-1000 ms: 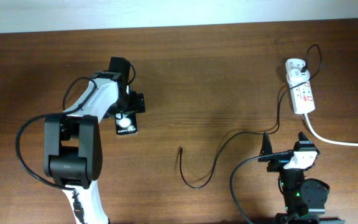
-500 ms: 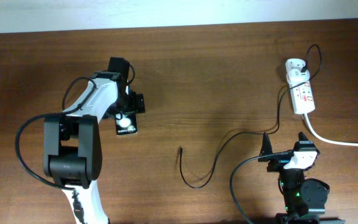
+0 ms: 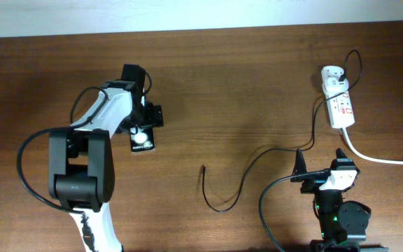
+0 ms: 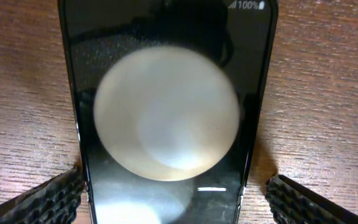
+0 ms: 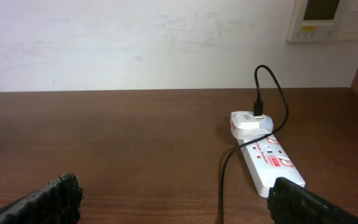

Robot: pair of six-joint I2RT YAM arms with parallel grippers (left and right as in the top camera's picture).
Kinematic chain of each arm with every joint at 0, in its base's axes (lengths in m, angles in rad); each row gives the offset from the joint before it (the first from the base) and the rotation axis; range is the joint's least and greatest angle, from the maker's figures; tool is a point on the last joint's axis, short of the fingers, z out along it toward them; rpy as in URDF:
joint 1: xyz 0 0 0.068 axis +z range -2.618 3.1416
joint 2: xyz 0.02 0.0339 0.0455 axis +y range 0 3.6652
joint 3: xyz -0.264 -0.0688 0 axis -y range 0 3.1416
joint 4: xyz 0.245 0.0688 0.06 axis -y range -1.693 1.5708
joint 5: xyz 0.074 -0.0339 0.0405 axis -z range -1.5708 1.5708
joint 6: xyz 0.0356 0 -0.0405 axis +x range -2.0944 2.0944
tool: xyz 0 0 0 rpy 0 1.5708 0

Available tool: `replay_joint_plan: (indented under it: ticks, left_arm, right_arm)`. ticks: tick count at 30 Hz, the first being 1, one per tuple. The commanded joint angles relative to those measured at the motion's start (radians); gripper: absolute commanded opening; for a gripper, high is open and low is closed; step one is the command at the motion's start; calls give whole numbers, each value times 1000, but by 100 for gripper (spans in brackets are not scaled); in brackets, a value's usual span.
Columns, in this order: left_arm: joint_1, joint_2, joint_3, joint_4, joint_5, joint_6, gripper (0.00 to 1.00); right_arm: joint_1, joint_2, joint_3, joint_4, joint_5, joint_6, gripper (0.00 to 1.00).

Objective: Plug charger to phone and switch on socket
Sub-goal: 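Close the left gripper on the phone's sides and grip it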

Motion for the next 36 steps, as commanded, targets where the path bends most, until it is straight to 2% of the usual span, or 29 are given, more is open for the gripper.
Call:
replay_joint_plan:
  ticks: [1,12,14,17,27,36]
  left_arm:
    - [48,32,-2,-30,31,-6,99]
    - [46,32,-2,-29,43,-6,98]
    - [46,32,-2,-17,72,-6,95]
    - [46,32,-2,-16,75,-6,84]
    - [46,32,-2,-32,94,-8,87]
    - [46,32,-2,-36,93,-26,79]
  right_arm:
    - [8,-6,-5,-4,-16,-3,99]
    - [8,-6,-5,-4,-16,-3,99]
    - [8,-6,-5,-4,-16,-3,99]
    - [8,-6,-5,-4,-16,-3,99]
    - [8,-6,-5,-4,-16,-3,99]
    - [8,-6,-5,-4,-16,-3,99]
